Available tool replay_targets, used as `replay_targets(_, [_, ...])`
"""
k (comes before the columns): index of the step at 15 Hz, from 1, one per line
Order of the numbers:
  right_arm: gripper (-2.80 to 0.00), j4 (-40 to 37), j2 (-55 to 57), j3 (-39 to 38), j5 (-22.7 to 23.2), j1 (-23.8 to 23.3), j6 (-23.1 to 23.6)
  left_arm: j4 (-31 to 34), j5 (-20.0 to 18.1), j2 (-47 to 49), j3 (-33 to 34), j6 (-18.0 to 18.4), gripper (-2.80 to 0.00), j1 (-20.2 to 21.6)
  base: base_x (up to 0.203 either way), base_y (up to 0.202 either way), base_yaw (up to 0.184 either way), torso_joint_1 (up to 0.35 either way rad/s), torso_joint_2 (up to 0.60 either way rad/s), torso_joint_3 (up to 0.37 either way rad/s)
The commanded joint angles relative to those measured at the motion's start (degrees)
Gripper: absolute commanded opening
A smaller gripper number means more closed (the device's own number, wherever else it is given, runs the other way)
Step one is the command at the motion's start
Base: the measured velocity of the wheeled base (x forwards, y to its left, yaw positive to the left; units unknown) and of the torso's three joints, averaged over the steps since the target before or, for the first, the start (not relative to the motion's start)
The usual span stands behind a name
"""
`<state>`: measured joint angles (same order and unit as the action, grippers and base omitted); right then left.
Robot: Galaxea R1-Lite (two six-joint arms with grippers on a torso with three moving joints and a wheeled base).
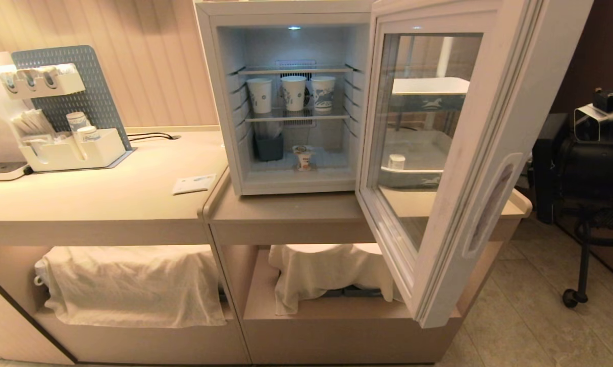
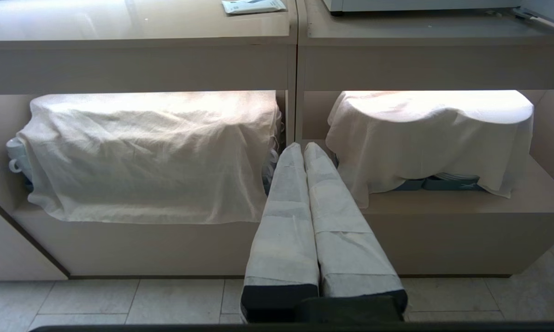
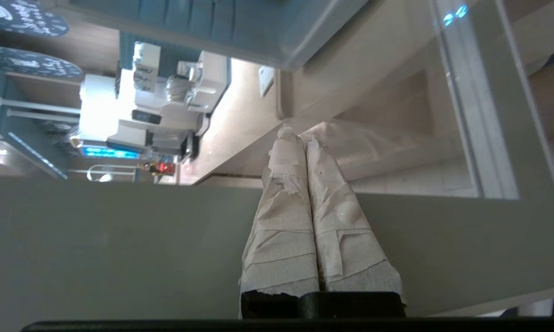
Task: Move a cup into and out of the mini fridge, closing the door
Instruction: Close the freezer door
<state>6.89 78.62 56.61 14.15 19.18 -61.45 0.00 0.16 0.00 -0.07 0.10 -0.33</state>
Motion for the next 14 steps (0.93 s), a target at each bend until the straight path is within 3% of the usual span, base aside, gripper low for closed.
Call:
replay_targets(1, [-2.8, 0.1, -0.6, -0.1, 0.2, 1.8, -1.9, 0.0, 0.0, 0.0, 0.1, 0.0, -2.8, 0.0, 0.0, 0.0, 0.0, 0.0, 0.0, 0.0])
replay_targets(5, [-2.8, 0.1, -0.8, 0.2, 0.2, 5.2, -6.8, 0.0, 0.0, 0.0, 0.0, 0.0, -2.8, 0.0, 0.0, 0.0, 0.0, 0.0, 0.0, 0.0])
replay_targets(11, [-2.8, -0.1, 0.3, 3.3, -0.1, 9.1, -19.1, 0.0, 0.0, 0.0, 0.0, 0.0, -2.8, 0.0, 0.0, 0.0, 0.0, 0.0, 0.0, 0.0])
replay_targets(14, [-2.8, -0.4, 0.2, 3.2, 0.0, 10.6, -22.7, 0.0, 0.0, 0.0, 0.0, 0.0, -2.8, 0.0, 0.0, 0.0, 0.0, 0.0, 0.0, 0.0])
